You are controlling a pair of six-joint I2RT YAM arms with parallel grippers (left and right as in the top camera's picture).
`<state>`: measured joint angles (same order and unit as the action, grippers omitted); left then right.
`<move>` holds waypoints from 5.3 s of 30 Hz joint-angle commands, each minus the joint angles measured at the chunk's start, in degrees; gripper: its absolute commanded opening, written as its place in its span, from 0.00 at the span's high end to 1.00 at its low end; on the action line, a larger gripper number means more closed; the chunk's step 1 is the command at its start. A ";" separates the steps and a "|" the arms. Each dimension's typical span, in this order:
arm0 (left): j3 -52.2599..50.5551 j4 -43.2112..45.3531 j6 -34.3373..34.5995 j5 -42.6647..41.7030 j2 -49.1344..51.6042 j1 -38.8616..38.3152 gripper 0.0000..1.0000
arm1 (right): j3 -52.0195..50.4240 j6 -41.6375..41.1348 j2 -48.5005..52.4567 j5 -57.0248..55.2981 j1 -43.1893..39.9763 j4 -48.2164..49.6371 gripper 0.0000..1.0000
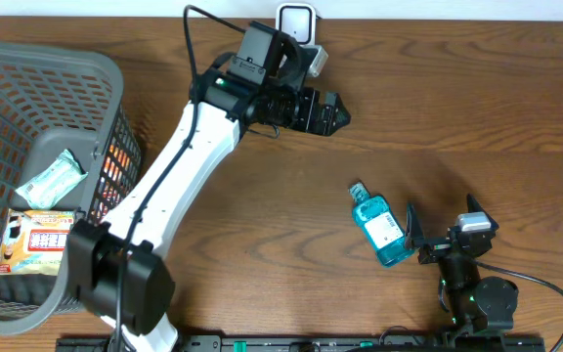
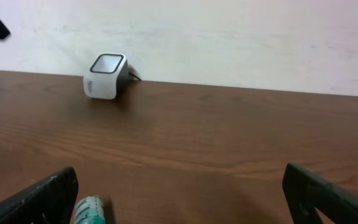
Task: Scan the item barcode
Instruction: 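Release the blue bottle on the table near the right gripper, then reach into the basket and grasp the red candy bar, left gripper, then carry the red candy bar past the scanner and drop it on table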
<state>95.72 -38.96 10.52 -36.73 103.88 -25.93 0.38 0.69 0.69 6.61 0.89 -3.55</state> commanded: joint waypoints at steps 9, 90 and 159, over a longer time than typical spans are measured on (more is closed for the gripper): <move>1.44 0.50 2.78 3.41 -8.37 0.26 0.02 | -0.07 0.48 -0.31 -0.11 0.37 -0.15 0.01; -25.57 -27.82 11.19 29.81 5.57 57.09 0.41 | -0.07 0.48 -0.31 -0.11 0.37 -0.15 0.01; -8.28 -12.85 40.24 22.60 -22.93 4.33 0.93 | -0.07 0.48 -0.31 -0.11 0.37 -0.15 0.01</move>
<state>87.24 -51.31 46.50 -15.09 77.71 -17.82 0.38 0.69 0.69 6.57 0.89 -3.55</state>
